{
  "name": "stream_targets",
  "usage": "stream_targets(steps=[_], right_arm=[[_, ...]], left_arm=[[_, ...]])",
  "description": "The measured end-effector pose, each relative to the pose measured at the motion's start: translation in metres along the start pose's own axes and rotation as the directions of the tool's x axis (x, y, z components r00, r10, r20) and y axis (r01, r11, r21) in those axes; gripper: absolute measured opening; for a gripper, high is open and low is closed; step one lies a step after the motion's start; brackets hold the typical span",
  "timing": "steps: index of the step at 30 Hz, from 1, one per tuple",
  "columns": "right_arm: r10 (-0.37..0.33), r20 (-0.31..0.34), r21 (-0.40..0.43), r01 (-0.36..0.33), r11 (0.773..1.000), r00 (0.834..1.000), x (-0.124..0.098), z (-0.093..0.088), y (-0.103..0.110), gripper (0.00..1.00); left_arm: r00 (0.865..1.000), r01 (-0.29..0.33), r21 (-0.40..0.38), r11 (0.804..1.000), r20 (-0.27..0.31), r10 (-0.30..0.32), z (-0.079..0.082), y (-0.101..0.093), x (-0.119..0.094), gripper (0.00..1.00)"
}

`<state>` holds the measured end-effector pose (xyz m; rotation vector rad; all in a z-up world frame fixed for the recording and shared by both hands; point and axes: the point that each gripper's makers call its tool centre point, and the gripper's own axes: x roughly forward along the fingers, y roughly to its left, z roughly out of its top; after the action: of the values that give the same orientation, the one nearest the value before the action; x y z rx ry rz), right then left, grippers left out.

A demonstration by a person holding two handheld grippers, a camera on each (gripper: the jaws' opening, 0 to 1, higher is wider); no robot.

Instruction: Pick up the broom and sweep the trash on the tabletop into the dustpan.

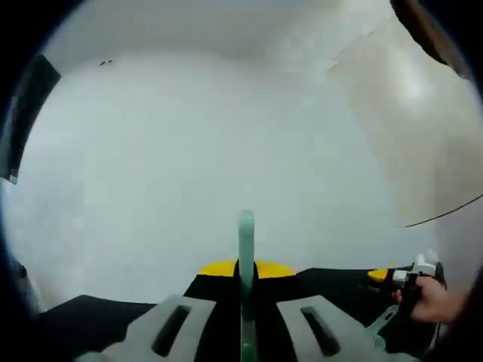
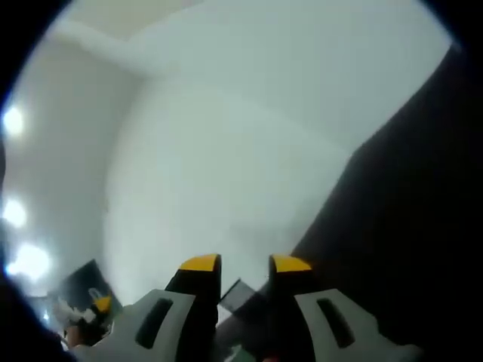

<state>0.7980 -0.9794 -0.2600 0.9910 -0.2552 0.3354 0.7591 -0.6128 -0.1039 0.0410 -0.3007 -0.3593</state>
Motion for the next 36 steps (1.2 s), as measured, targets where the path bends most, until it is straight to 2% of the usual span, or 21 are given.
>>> stream_targets(steps=[3,6,7,9,13,14,16,21,23,24,27,28,30,31,32,33,34,35,36], right_arm=[[0.002,0.002,0.003,-0.002,1.0,1.0,0.0,0.0,0.0,0.27],[0.003,0.0,0.002,-0.003,1.0,1.0,-0.001,0.0,0.001,0.27],[0.003,0.0,0.001,-0.003,1.0,1.0,-0.001,0.0,0.001,0.27],[0.001,-0.001,-0.001,-0.001,1.0,1.0,-0.001,-0.001,0.001,0.27],[-0.003,-0.006,-0.006,0.003,1.0,1.0,-0.001,-0.001,-0.001,0.27],[-0.004,-0.007,-0.007,0.004,1.0,1.0,-0.001,-0.001,-0.001,0.27],[-0.006,-0.008,-0.009,0.006,1.0,1.0,0.0,0.0,-0.002,0.27],[-0.006,-0.008,-0.009,0.006,1.0,1.0,-0.001,0.0,-0.003,0.27],[-0.006,-0.009,-0.008,0.006,1.0,1.0,-0.001,0.001,-0.003,0.27],[-0.005,-0.008,-0.007,0.005,1.0,1.0,-0.001,0.001,-0.003,0.27],[-0.004,-0.008,-0.004,0.004,1.0,1.0,-0.001,0.001,-0.003,0.27],[-0.003,-0.008,-0.003,0.003,1.0,1.0,-0.001,0.002,-0.004,0.27],[-0.002,-0.008,-0.001,0.002,1.0,1.0,-0.001,0.002,-0.003,0.27],[-0.002,-0.008,0.0,0.002,1.0,1.0,-0.001,0.002,-0.003,0.27],[-0.001,-0.008,0.001,0.001,1.0,1.0,-0.001,0.002,-0.003,0.27],[-0.001,-0.007,0.002,0.001,1.0,1.0,-0.001,0.002,-0.004,0.27],[-0.001,-0.006,0.005,0.001,1.0,1.0,-0.002,0.002,-0.004,0.27],[0.0,-0.004,0.007,0.0,1.0,1.0,-0.002,0.003,-0.003,0.27],[0.001,-0.004,0.008,-0.001,1.0,1.0,-0.002,0.003,-0.003,0.27]], left_arm=[[0.992,-0.089,0.006,0.996,-0.086,0.089,-0.029,0.044,-0.016,0.04],[0.964,-0.195,0.066,0.979,-0.168,0.204,-0.064,0.077,-0.03,0.04],[0.957,-0.199,0.059,0.978,-0.206,0.207,-0.077,0.077,-0.031,0.04],[0.952,-0.199,0.049,0.979,-0.225,0.205,-0.092,0.074,-0.027,0.04],[0.95,-0.175,0.057,0.983,-0.253,0.183,-0.119,0.052,-0.011,0.04],[0.962,-0.157,0.028,0.987,-0.222,0.16,-0.118,0.04,-0.006,0.05],[0.96,-0.165,0.079,0.983,-0.218,0.178,-0.122,0.024,-0.001,0.05],[0.965,-0.146,0.072,0.987,-0.209,0.158,-0.125,-0.007,0.01,0.07],[0.97,-0.118,0.075,0.99,-0.205,0.131,-0.126,-0.027,0.012,0.07],[0.971,-0.107,0.11,0.988,-0.205,0.127,-0.125,-0.035,0.012,0.07],[0.978,-0.084,0.111,0.99,-0.182,0.103,-0.119,-0.055,0.012,0.07],[0.984,-0.044,0.109,0.993,-0.168,0.062,-0.115,-0.067,0.015,0.05],[0.984,-0.037,0.102,0.994,-0.17,0.054,-0.114,-0.077,0.018,0.06],[0.989,0.018,0.09,0.996,-0.151,-0.004,-0.109,-0.091,0.021,0.05],[0.99,0.066,0.012,0.998,-0.124,-0.064,-0.103,-0.106,0.023,0.04],[0.989,0.091,-0.028,0.995,-0.115,-0.094,-0.1,-0.116,0.023,0.04],[0.99,0.083,0.029,0.996,-0.12,-0.079,-0.098,-0.119,0.023,0.04],[0.99,0.084,0.036,0.996,-0.121,-0.079,-0.097,-0.121,0.023,0.04],[0.99,0.104,0.006,0.995,-0.099,-0.103,-0.093,-0.124,0.024,0.04]])
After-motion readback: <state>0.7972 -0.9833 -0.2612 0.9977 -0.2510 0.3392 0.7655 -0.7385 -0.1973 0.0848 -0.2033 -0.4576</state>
